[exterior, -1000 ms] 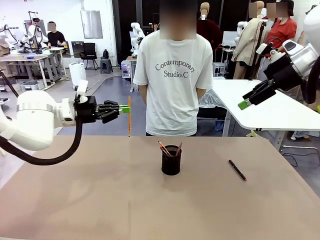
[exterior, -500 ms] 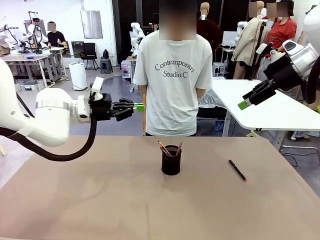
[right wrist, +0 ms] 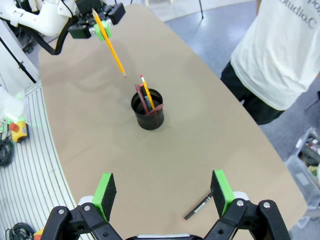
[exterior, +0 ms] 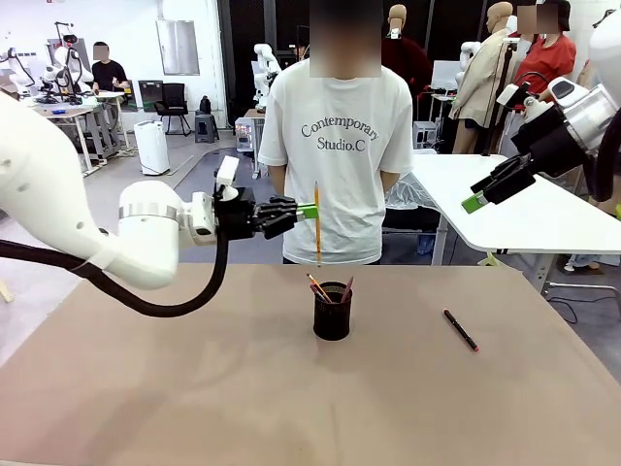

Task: Place the pens into the pen holder.
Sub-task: Pick up a writing instrument from the table and place it into the Pen holder.

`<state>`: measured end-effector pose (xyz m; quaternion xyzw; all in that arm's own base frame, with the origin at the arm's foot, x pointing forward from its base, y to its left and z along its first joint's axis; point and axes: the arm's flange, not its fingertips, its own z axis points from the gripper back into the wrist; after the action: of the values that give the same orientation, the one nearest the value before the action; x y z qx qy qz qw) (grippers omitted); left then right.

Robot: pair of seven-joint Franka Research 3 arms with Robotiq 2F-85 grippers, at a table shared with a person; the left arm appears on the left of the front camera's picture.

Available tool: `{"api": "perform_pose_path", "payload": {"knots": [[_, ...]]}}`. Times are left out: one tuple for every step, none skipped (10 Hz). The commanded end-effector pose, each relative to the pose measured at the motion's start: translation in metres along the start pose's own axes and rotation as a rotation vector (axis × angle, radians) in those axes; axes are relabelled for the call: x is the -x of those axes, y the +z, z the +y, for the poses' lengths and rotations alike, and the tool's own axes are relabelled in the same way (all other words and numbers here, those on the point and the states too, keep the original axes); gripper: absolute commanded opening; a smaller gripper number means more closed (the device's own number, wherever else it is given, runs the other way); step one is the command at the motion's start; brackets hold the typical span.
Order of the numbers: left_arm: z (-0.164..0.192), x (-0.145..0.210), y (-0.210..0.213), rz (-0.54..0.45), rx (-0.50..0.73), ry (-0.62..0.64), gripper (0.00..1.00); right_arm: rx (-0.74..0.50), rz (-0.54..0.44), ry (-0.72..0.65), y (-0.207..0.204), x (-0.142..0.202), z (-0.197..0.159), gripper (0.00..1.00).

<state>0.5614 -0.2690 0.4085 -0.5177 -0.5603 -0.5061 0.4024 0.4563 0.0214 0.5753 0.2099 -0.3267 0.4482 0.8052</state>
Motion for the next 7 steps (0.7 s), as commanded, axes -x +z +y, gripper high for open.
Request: {"api": "perform_pose_path", "payload": {"knots": [[0.012,0.018,-0.01,-0.046,0.024,-0.001,0.0,-0.003,-0.004,0.001,0.001,-0.001,0.0,1.0],[0.012,0.029,-0.016,-0.045,0.056,-0.009,0.0,-0.003,-0.004,0.001,0.001,-0.001,0.0,1.0],[0.011,0.04,-0.022,-0.043,0.086,-0.019,0.0,-0.003,-0.004,0.001,0.001,-0.001,0.0,1.0],[0.011,0.05,-0.026,-0.048,0.106,-0.015,0.0,-0.003,-0.004,0.001,0.001,-0.001,0.0,1.0],[0.012,0.06,-0.028,-0.053,0.124,-0.017,0.0,-0.003,-0.004,0.001,0.001,-0.001,0.0,1.0],[0.012,0.068,-0.029,-0.048,0.13,-0.019,0.0,-0.003,-0.004,0.001,0.001,-0.001,0.0,1.0],[0.013,0.075,-0.03,-0.028,0.132,-0.02,0.0,-0.003,-0.004,0.001,0.001,-0.001,0.0,1.0]]}}
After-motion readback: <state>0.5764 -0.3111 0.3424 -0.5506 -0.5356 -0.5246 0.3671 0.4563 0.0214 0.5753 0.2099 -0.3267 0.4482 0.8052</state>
